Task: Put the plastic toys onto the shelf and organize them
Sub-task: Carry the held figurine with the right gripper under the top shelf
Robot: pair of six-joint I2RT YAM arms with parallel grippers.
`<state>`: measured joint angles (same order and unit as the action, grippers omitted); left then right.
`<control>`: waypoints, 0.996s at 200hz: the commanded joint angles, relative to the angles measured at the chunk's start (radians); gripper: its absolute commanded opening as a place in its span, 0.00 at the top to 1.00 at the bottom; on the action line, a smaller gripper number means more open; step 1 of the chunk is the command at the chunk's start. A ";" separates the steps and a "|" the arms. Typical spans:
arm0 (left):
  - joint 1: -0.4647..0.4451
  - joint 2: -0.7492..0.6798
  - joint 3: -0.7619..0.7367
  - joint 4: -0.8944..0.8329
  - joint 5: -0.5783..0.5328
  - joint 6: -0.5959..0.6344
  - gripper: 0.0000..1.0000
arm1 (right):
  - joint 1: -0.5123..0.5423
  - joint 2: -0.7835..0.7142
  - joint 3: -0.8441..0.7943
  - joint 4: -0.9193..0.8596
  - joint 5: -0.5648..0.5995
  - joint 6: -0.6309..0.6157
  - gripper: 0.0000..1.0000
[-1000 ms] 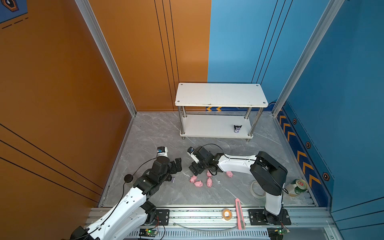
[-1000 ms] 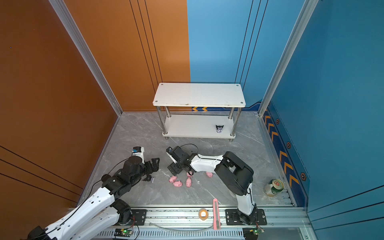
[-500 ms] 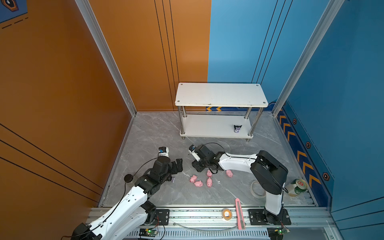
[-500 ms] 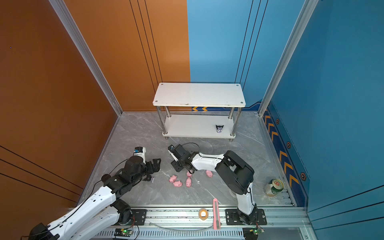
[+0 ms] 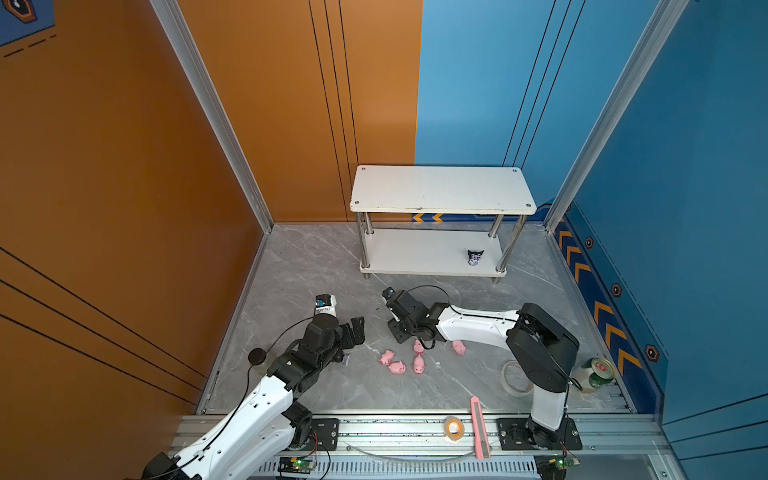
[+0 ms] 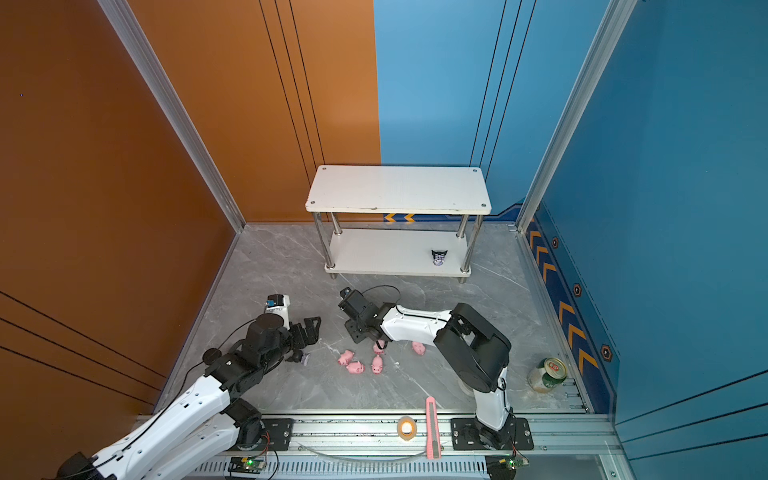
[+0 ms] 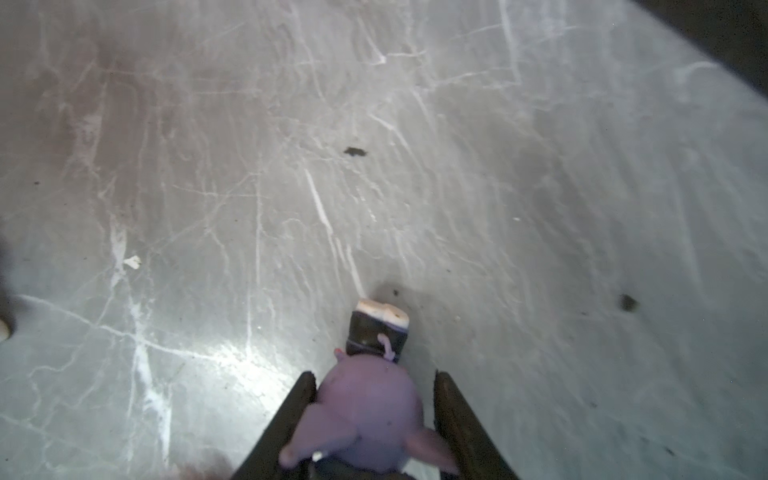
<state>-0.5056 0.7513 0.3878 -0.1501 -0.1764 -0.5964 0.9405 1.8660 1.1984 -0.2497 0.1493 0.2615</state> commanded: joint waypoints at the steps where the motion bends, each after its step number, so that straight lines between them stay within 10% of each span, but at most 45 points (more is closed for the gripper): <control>1: 0.014 -0.013 -0.021 0.006 0.019 -0.005 0.02 | -0.002 -0.084 0.072 -0.131 0.177 0.040 0.76; 50: 0.020 -0.025 -0.020 -0.006 0.026 0.002 0.02 | -0.074 -0.081 0.151 -0.198 0.332 -0.078 0.77; 199: 0.034 0.069 0.001 0.045 0.038 0.004 0.02 | -0.366 0.156 0.387 -0.193 0.250 -0.163 0.78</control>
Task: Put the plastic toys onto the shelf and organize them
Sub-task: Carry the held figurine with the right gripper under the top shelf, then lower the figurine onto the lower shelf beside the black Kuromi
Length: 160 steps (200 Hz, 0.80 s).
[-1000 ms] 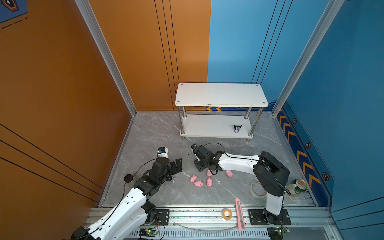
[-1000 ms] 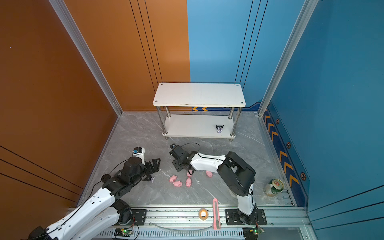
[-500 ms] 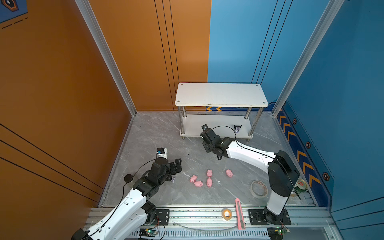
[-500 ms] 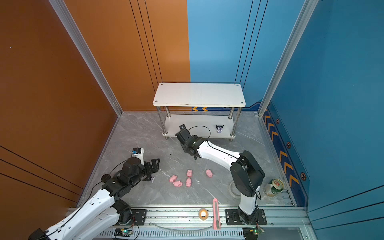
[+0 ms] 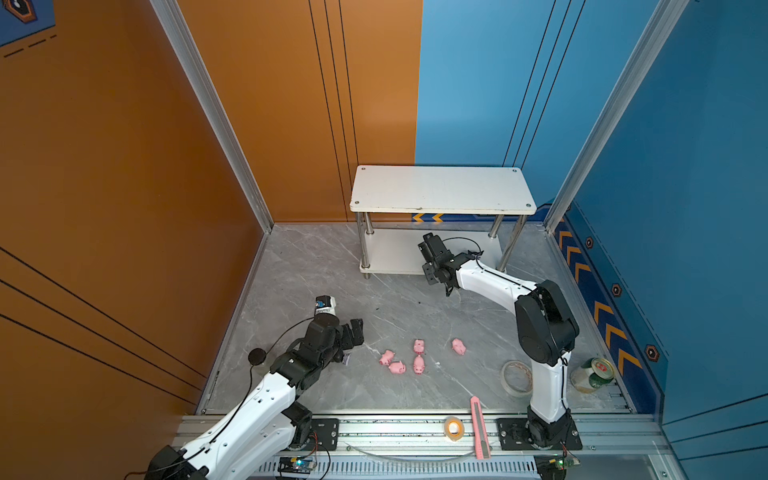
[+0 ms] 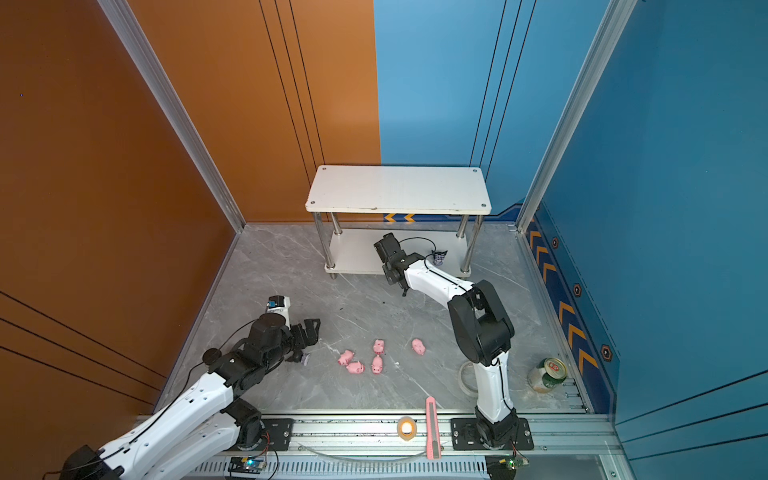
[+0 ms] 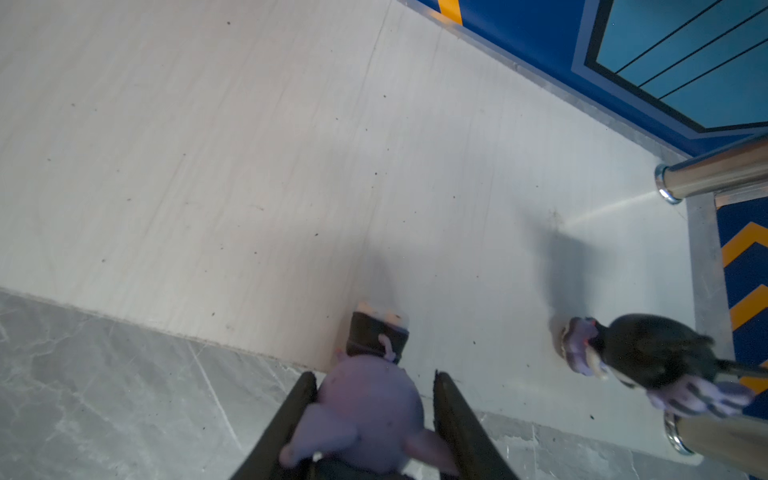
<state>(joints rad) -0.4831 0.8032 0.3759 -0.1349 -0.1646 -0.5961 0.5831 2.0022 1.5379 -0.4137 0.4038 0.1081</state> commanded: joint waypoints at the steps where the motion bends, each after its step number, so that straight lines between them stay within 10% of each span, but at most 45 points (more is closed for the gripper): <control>1: 0.012 0.019 0.013 0.031 0.027 0.005 0.02 | -0.009 0.021 0.048 -0.029 -0.003 -0.010 0.78; 160: 0.015 0.040 0.009 0.045 0.035 0.000 0.00 | -0.049 0.131 0.159 -0.104 0.044 0.072 0.76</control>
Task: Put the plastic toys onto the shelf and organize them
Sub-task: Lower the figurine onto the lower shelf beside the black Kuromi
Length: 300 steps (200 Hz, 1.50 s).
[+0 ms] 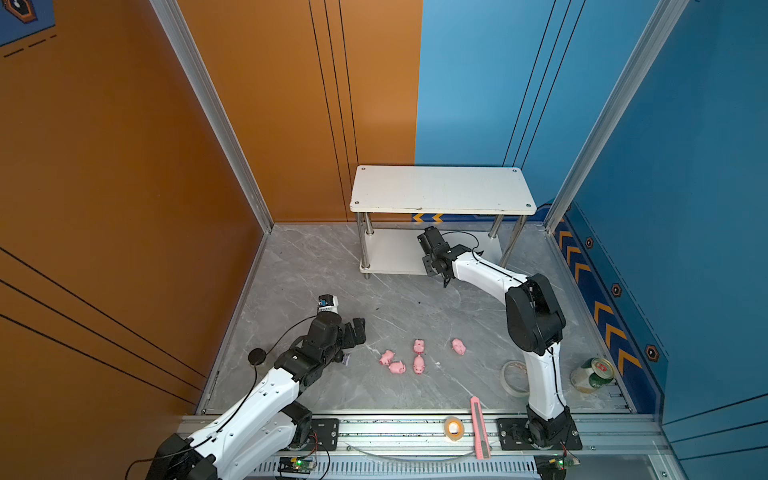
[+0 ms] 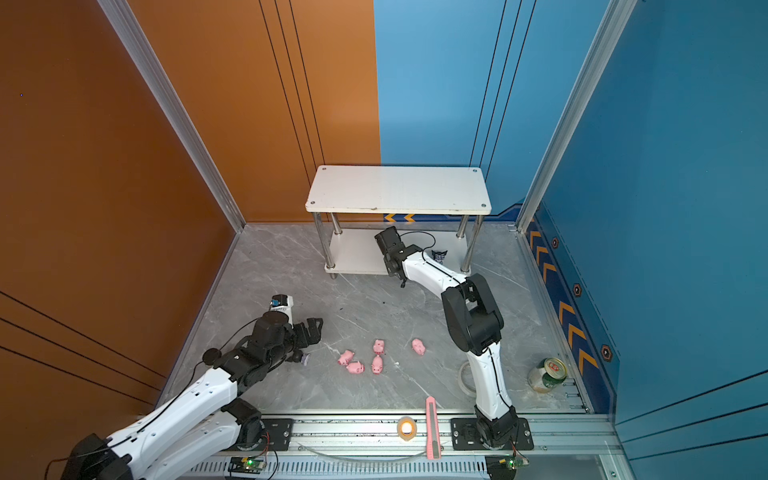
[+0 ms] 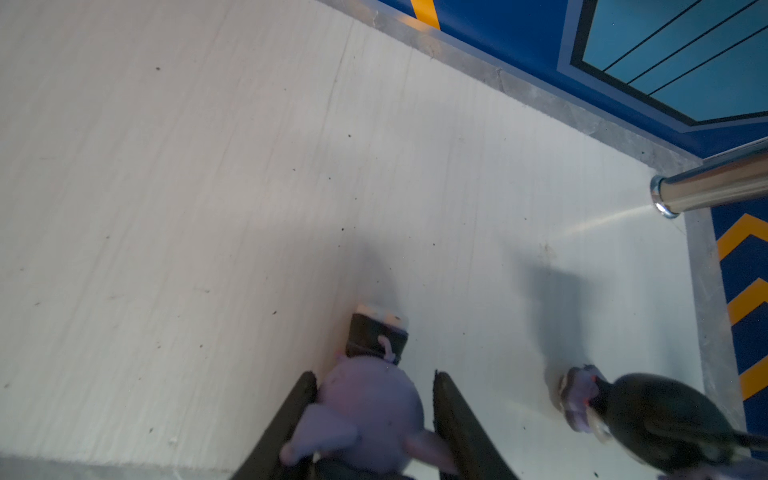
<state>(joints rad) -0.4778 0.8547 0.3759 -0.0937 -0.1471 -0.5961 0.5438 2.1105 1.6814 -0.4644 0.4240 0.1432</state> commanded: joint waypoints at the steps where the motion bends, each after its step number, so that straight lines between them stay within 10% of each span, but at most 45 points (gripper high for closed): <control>1: 0.011 -0.011 0.008 0.003 0.017 0.001 0.00 | -0.010 0.023 0.016 -0.054 0.025 0.036 0.76; 96: 0.010 -0.026 0.004 -0.006 0.017 -0.005 0.00 | -0.022 0.051 0.041 -0.048 0.033 0.062 0.76; 206: 0.010 -0.034 0.005 -0.008 0.023 -0.011 0.00 | -0.018 0.020 0.034 -0.052 0.025 0.054 0.30; 300: 0.011 -0.053 0.010 -0.024 0.023 -0.011 0.01 | -0.024 0.015 0.034 -0.039 -0.009 0.071 0.32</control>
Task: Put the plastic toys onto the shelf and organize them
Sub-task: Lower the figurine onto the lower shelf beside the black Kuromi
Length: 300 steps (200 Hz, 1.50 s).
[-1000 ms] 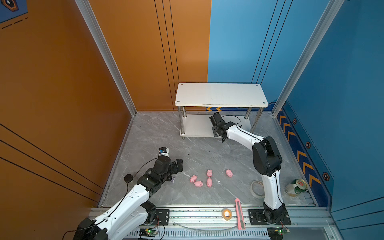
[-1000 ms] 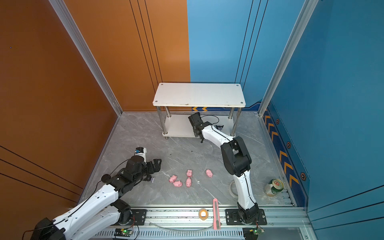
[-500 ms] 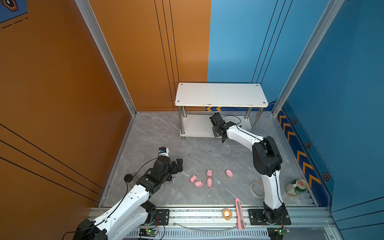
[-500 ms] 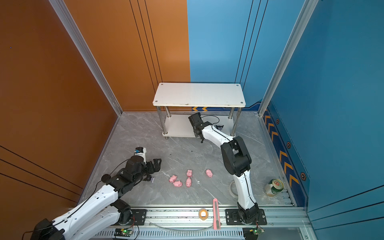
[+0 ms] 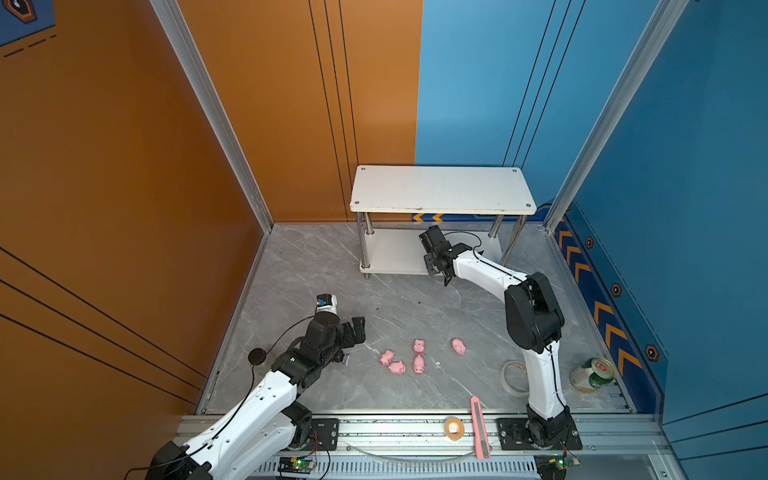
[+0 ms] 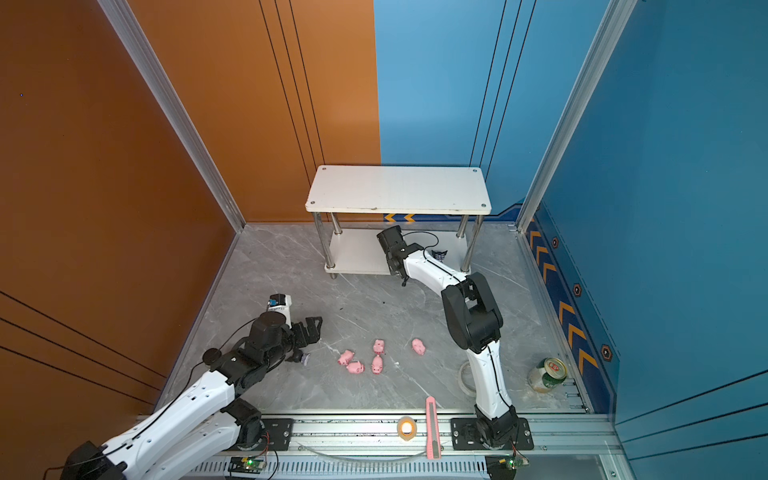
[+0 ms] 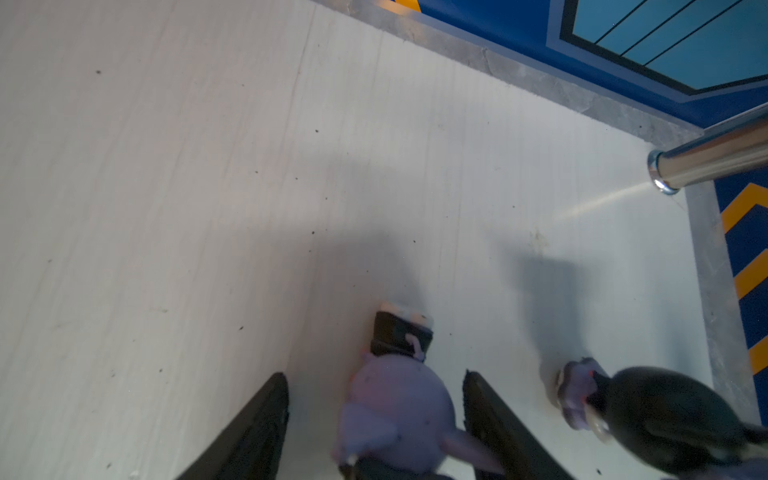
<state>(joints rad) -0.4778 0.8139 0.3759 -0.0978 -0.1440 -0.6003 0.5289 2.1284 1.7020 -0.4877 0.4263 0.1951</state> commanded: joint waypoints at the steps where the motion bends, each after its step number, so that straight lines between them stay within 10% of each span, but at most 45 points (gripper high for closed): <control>1: 0.011 -0.013 0.010 -0.020 0.020 -0.007 0.01 | -0.010 -0.003 0.013 -0.016 -0.012 0.020 0.32; 85: 0.010 0.010 0.017 -0.010 0.023 -0.004 0.02 | -0.009 -0.002 0.013 0.039 -0.087 0.028 0.67; 164: 0.010 0.011 0.017 -0.012 0.023 -0.006 0.02 | 0.000 -0.033 -0.036 0.121 -0.225 -0.120 0.74; 260: 0.011 0.006 0.012 -0.011 0.021 -0.014 0.02 | -0.034 -0.048 -0.074 0.108 -0.276 -0.226 0.73; 300: 0.007 0.017 0.017 -0.005 0.025 -0.018 0.02 | -0.027 -0.047 -0.068 0.116 -0.276 -0.217 0.44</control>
<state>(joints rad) -0.4778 0.8268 0.3759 -0.0971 -0.1436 -0.6044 0.5045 2.1098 1.6543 -0.3553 0.1596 -0.0185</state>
